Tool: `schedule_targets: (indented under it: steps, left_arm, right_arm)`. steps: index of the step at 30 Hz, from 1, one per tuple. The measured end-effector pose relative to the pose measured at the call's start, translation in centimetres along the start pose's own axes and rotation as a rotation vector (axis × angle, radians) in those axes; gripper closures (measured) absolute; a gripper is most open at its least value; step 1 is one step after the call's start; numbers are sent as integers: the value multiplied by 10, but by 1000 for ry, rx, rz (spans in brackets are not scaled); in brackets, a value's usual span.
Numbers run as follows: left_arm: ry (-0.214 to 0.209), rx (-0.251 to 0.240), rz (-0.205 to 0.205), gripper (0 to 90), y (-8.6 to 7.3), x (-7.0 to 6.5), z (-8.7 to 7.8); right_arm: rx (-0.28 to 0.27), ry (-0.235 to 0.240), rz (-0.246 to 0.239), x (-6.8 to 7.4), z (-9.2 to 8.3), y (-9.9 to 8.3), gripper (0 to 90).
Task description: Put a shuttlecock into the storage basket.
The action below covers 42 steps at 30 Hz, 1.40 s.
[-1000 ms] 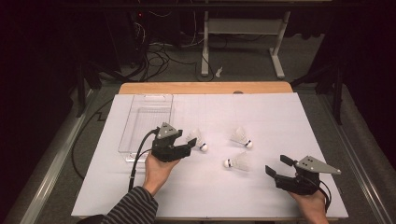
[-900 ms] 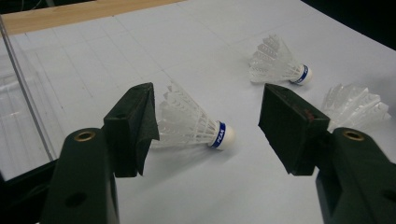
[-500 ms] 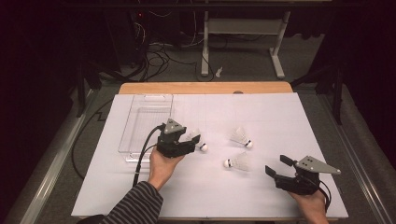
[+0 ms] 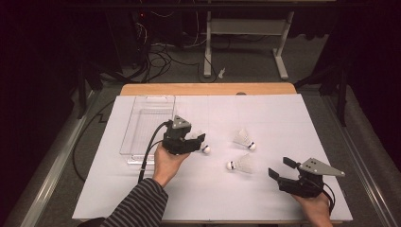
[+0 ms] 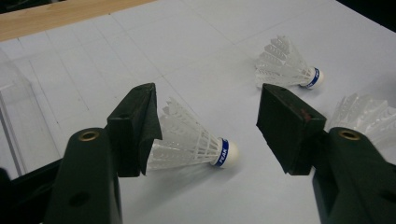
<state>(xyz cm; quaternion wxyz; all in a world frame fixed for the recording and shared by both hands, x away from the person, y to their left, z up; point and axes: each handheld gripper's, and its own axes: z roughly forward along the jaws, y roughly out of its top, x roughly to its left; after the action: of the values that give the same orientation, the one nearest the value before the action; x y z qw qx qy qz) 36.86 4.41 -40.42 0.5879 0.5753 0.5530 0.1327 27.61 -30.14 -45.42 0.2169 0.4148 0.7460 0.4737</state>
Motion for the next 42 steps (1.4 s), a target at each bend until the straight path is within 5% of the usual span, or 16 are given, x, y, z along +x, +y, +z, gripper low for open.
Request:
schedule_targets:
  steps: [27,30,42]
  left_arm:
    - [109,160,42,404,12,3,26]
    - [116,208,32,421,14,4,31]
    - [159,272,26,454,14,11,41]
  right_arm:
    - [5,6,-4,0,1,0,269]
    - [5,6,-4,0,1,0,269]
    - [5,10,-5,0,1,0,269]
